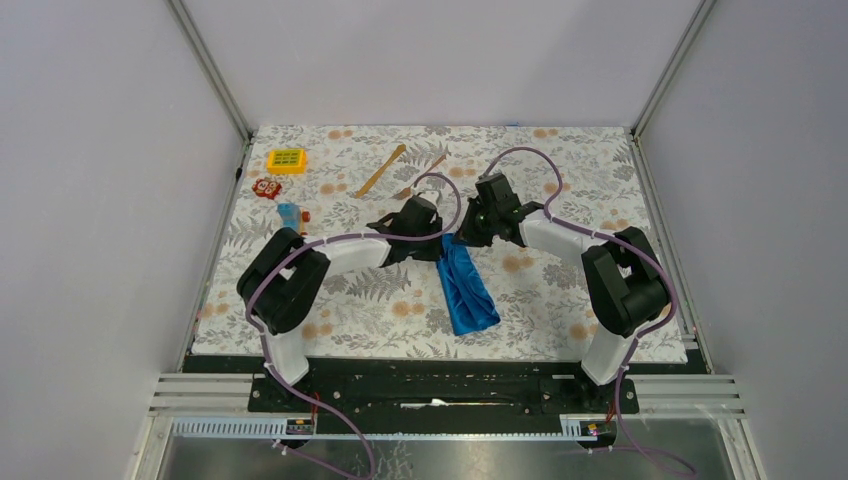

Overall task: Fold the napkin into a case and place the utensils inside
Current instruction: Pick up the top corner of the smaller rectangle folded napkin from the center of the board, then grasp the top corner of the smaller rectangle folded napkin from the folded napkin.

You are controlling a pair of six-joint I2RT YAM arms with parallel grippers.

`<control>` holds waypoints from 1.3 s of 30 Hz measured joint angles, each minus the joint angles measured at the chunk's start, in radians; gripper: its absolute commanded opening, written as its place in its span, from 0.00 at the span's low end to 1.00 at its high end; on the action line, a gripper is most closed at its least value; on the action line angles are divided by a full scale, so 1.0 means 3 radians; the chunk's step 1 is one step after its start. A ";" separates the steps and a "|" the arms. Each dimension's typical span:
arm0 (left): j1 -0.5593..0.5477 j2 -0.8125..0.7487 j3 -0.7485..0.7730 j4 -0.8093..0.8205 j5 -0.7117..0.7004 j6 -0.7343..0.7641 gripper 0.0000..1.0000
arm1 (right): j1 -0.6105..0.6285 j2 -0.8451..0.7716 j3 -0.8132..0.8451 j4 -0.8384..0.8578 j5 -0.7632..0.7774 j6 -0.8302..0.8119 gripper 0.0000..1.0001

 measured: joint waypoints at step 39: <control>-0.0276 0.0127 0.0277 -0.0164 -0.0698 0.0270 0.00 | 0.0013 -0.0004 -0.0739 0.0988 -0.0140 0.0905 0.00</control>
